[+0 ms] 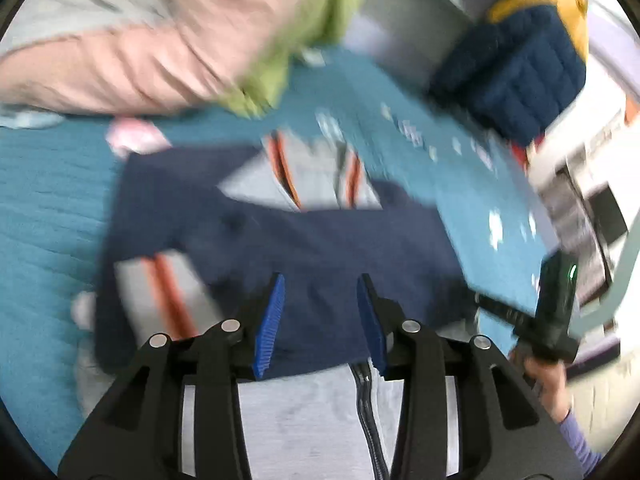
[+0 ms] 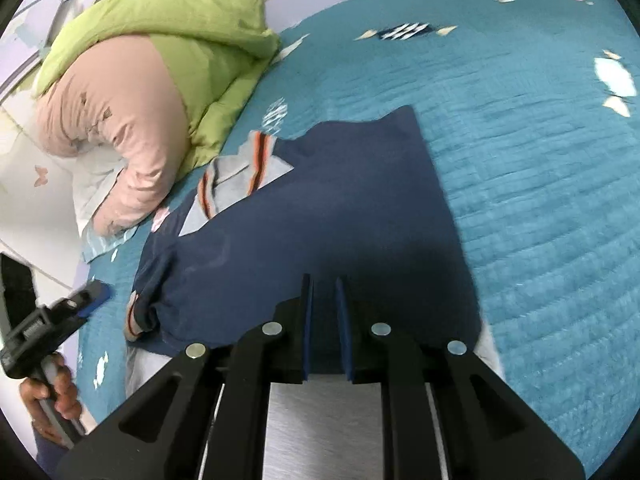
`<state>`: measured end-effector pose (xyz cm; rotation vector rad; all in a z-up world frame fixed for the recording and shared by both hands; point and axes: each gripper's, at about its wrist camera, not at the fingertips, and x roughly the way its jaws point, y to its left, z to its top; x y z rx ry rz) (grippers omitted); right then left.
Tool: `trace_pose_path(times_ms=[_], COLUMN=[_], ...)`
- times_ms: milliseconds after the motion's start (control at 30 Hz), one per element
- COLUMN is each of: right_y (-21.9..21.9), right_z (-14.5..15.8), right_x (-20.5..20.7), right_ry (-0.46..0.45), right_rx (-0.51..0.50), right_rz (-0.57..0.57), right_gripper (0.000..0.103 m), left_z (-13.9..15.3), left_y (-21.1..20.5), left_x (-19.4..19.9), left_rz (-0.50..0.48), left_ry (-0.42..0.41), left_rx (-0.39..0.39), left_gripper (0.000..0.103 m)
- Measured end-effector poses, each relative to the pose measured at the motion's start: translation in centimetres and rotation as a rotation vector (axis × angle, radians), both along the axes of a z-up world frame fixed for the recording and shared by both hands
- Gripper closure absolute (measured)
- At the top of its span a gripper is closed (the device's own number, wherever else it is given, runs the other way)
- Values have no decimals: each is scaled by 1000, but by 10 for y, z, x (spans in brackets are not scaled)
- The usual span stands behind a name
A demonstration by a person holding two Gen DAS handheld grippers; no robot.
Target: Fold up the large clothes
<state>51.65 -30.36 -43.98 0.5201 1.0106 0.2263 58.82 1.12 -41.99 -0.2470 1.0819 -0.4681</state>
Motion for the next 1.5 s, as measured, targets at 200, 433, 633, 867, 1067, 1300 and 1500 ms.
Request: trace_pose_path(times_ms=[200, 433, 633, 867, 1067, 1300, 1500], right_y=[-10, -10, -23, -45, -55, -62, -46], right_z=[-17, -11, 20, 18, -5, -23, -21], right_x=[6, 13, 39, 93, 129, 140, 147], right_ry=[48, 80, 31, 73, 166, 229, 205], right_rx=[14, 51, 16, -52, -39, -99, -99], right_rz=[12, 39, 34, -30, -71, -108, -25], right_gripper=[103, 97, 72, 63, 57, 56, 70], left_z=[-48, -35, 15, -17, -51, -57, -54], left_y=[35, 58, 62, 89, 94, 89, 81], left_x=[32, 46, 63, 121, 139, 139, 141], left_rz=[117, 92, 90, 227, 241, 192, 175], left_ry=[145, 146, -31, 106, 200, 190, 172], left_rx=[15, -42, 18, 267, 264, 318, 340], left_gripper=[91, 61, 18, 16, 16, 17, 56])
